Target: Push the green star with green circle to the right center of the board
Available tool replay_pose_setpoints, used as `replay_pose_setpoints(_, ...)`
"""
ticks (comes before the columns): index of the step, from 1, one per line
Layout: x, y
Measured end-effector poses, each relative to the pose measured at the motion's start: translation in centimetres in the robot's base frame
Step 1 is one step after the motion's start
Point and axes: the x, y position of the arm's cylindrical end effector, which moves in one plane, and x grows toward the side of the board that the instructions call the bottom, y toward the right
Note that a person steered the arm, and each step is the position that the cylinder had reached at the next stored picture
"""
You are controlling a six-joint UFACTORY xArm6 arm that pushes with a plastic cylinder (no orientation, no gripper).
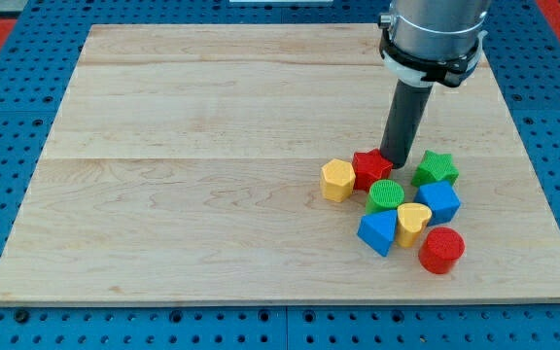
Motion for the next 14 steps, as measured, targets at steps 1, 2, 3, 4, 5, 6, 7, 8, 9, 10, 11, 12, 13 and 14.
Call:
replay_pose_setpoints(1, -1.8, -0.4)
replay_pose_setpoints(2, -5.6, -0.9)
replay_pose_setpoints(3, -7.7, 1.1)
replay_pose_setpoints(4, -8.3, 10.3)
replay_pose_setpoints(5, -5.9, 16.2)
replay_pose_setpoints(6, -1.9, 18.6)
replay_pose_setpoints(7, 2.9, 20.0)
replay_pose_setpoints(8, 6.9, 19.8)
replay_pose_setpoints(9, 9.6, 15.8)
replay_pose_setpoints(10, 11.2, 12.9)
replay_pose_setpoints(11, 10.9, 12.9)
replay_pose_setpoints(12, 10.9, 12.9)
replay_pose_setpoints(13, 11.5, 12.9)
replay_pose_setpoints(14, 13.0, 10.8)
